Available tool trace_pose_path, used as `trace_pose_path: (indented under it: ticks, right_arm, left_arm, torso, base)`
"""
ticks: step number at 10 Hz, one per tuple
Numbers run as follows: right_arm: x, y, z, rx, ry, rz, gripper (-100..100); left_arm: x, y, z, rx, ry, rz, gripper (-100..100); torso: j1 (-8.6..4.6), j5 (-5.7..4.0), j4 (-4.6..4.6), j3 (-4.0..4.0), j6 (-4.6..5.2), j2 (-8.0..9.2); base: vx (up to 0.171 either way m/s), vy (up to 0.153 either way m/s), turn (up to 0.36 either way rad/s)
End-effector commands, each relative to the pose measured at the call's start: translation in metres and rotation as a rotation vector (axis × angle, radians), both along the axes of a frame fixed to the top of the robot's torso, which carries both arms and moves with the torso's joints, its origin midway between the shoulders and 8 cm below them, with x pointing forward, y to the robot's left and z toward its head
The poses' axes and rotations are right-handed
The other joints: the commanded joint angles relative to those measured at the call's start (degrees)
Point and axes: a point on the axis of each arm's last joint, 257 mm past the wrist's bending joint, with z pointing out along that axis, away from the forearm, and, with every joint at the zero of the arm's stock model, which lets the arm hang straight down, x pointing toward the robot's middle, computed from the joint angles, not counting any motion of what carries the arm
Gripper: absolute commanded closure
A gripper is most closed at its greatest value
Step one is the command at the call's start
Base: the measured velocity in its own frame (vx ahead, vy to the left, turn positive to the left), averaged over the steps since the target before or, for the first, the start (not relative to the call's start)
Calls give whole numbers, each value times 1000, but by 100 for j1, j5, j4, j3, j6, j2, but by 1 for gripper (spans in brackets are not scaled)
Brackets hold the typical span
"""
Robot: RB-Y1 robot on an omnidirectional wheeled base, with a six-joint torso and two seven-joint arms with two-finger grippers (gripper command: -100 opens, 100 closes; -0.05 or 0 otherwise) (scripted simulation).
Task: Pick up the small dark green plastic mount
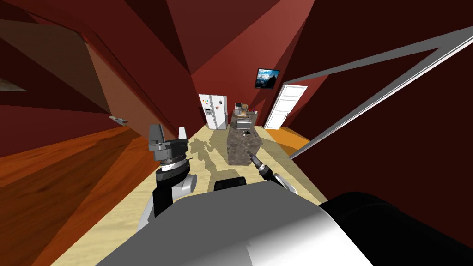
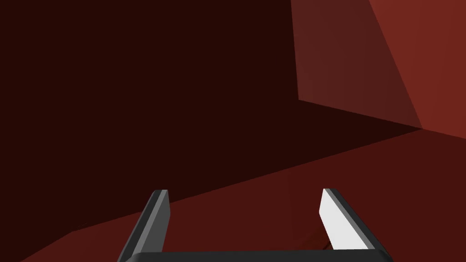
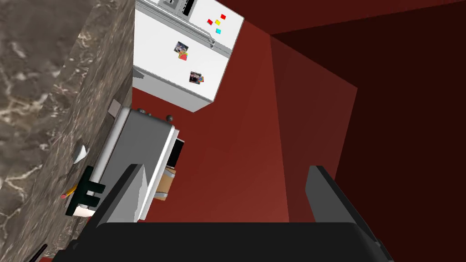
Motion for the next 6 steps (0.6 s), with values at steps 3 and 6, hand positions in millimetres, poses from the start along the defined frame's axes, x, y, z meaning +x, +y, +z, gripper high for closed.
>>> trace_pose_path:
  ticks: [3,6]
  right_arm:
    - [-25,-6,-61,-152,97,80,-100]
    - [-41,-18,-91,-250,145,128,-100]
  left_arm:
    - [0,0,0,0,0,0,0]
    - [0,0,0,0,0,0,0]
  torso:
    - [-3,0,-2,-6,0,-10]
    - [5,0,-4,-12,-3,-20]
  base:
    - [-30,87,105]
    - [-7,89,103]
